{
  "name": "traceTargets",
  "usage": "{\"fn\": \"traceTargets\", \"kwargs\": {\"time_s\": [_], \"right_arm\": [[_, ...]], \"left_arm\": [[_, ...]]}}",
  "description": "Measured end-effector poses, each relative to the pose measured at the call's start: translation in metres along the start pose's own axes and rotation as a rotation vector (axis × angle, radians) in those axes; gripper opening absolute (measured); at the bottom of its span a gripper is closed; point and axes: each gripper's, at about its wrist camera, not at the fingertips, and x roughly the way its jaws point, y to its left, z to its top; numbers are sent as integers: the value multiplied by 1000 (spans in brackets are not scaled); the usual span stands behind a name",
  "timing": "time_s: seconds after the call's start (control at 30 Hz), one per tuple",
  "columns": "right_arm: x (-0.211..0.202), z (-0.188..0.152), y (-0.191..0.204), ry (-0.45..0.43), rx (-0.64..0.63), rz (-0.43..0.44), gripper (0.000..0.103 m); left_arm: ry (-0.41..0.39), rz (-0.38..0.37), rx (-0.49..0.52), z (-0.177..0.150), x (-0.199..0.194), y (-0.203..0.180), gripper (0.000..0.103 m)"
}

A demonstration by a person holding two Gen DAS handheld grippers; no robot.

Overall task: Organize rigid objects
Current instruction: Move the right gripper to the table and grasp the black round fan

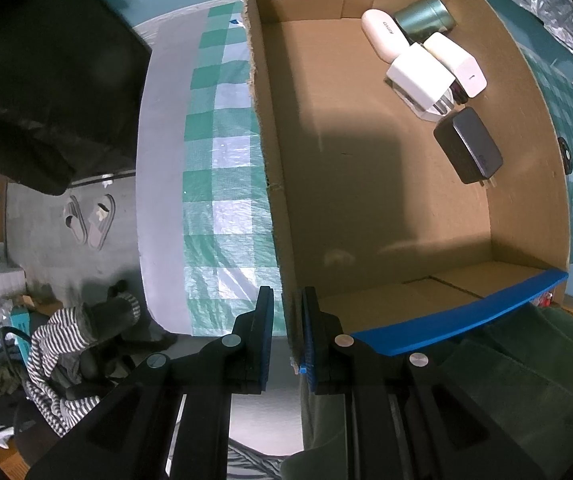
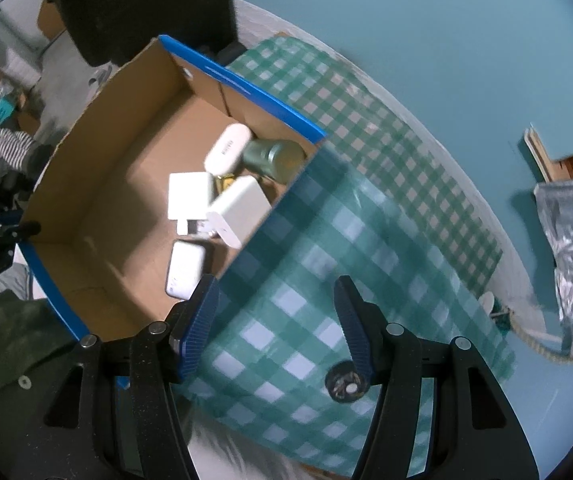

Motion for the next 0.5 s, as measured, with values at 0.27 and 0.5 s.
{"fn": "traceTargets", "kwargs": {"time_s": [0.27,0.5], "right_arm": [[7,-32,-31,21,137,5,66],[31,-68,-73,61,359,69,68]], "left_arm": [[-1,1,16,1,-1,-2,14],[-2,2,18,1,-1,-2,14]]}}
